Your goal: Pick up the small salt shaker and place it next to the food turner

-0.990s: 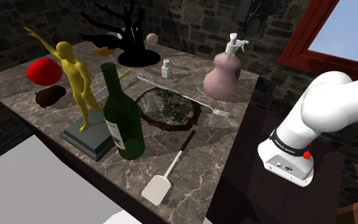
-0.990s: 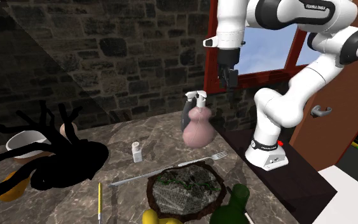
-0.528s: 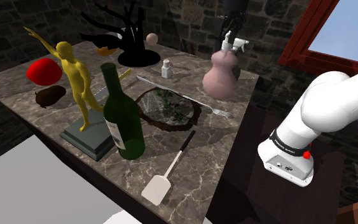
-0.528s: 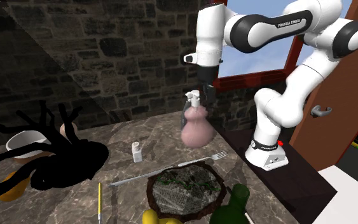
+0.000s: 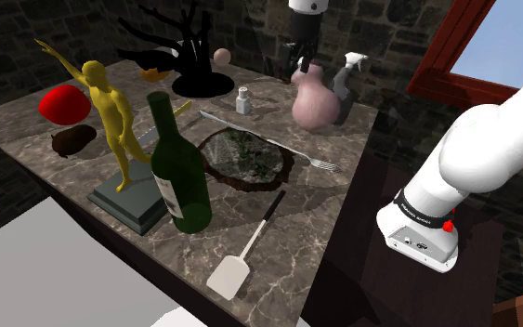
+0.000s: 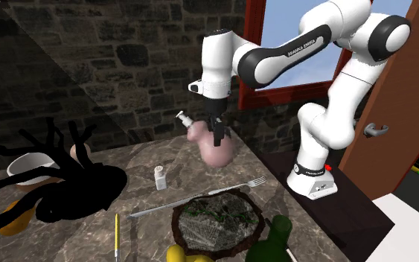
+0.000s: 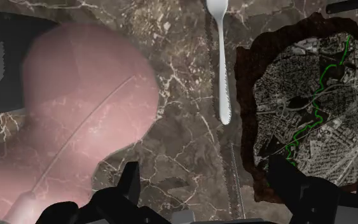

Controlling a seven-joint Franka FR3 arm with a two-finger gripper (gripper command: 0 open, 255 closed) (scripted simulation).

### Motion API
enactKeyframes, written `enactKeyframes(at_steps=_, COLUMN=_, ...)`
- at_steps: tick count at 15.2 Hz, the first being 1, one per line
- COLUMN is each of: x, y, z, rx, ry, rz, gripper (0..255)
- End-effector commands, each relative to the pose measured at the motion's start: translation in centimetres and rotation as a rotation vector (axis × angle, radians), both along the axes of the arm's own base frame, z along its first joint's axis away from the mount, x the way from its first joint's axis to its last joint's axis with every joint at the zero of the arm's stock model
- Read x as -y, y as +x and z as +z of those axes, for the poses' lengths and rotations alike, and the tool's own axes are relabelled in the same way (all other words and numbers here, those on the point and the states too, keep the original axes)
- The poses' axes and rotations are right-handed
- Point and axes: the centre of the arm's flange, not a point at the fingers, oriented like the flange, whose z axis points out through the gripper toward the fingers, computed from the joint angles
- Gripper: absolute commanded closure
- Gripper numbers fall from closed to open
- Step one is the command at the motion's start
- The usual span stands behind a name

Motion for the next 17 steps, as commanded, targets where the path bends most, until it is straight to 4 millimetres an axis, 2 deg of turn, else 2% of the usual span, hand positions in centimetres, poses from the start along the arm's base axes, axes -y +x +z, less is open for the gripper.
enactKeyframes(at_steps=1, x=-0.2, y=1.9, z=-1.5, rx=0.011, ry=-0.01, rz=0.018, gripper=0)
enactKeyframes(at_steps=15, x=-1.3, y=16.7, z=-11.0, rx=0.079, ry=-0.079, rz=0.139, gripper=0)
enactKeyframes(at_steps=17, x=-1.4, y=17.5, z=-12.0, rx=0.083, ry=-0.083, rz=0.145, gripper=0)
